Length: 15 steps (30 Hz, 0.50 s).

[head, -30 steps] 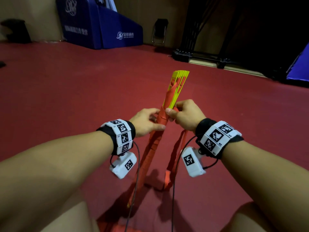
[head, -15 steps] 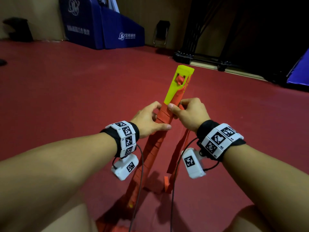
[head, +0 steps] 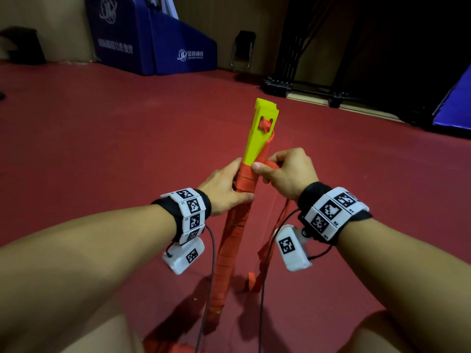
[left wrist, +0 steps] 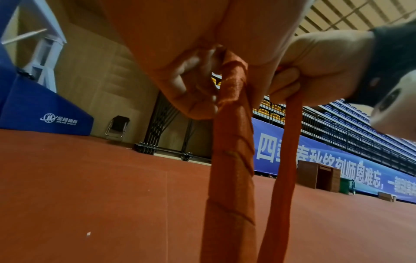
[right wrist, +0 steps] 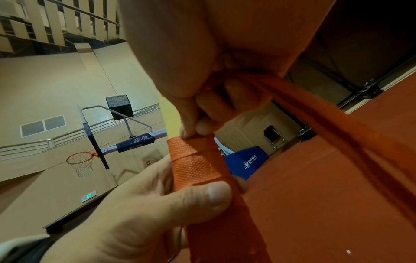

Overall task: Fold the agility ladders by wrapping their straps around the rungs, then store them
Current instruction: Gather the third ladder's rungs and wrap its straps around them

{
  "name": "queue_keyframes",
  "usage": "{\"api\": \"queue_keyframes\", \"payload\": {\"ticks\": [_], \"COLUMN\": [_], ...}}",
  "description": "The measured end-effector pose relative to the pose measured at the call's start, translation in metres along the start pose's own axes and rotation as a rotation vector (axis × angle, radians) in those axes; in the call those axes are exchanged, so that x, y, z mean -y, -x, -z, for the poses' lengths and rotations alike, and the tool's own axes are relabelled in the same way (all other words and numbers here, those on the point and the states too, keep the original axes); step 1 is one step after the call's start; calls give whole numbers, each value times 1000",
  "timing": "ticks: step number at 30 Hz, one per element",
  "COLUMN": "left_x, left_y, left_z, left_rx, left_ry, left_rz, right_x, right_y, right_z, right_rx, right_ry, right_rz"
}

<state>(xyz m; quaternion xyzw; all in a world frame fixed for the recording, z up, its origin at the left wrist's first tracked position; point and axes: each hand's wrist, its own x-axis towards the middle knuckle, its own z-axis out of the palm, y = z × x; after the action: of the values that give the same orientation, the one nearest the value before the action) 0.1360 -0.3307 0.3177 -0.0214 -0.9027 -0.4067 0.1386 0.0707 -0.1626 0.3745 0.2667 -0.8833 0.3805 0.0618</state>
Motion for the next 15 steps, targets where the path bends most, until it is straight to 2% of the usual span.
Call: {"api": "queue_keyframes", "payload": {"ticks": [3, 7, 10, 15], "left_x": [-2, -4, -3, -8], "left_y": [1, 3, 2, 2], "left_z": [-1, -2, -2, 2], "left_rx": [-27, -126, -170, -117], "left_ry": [-73, -174, -211, -24], "left_rz": [0, 37, 40, 67], "right_x": [2, 13, 17, 15], "right_y": [1, 3, 5, 0], "right_z": [0, -7, -12, -8], "right_rx": [-21, -25, -69, -58], "right_ry": [-12, -73, -31, -7], "right_rz": [1, -2, 31, 45]}}
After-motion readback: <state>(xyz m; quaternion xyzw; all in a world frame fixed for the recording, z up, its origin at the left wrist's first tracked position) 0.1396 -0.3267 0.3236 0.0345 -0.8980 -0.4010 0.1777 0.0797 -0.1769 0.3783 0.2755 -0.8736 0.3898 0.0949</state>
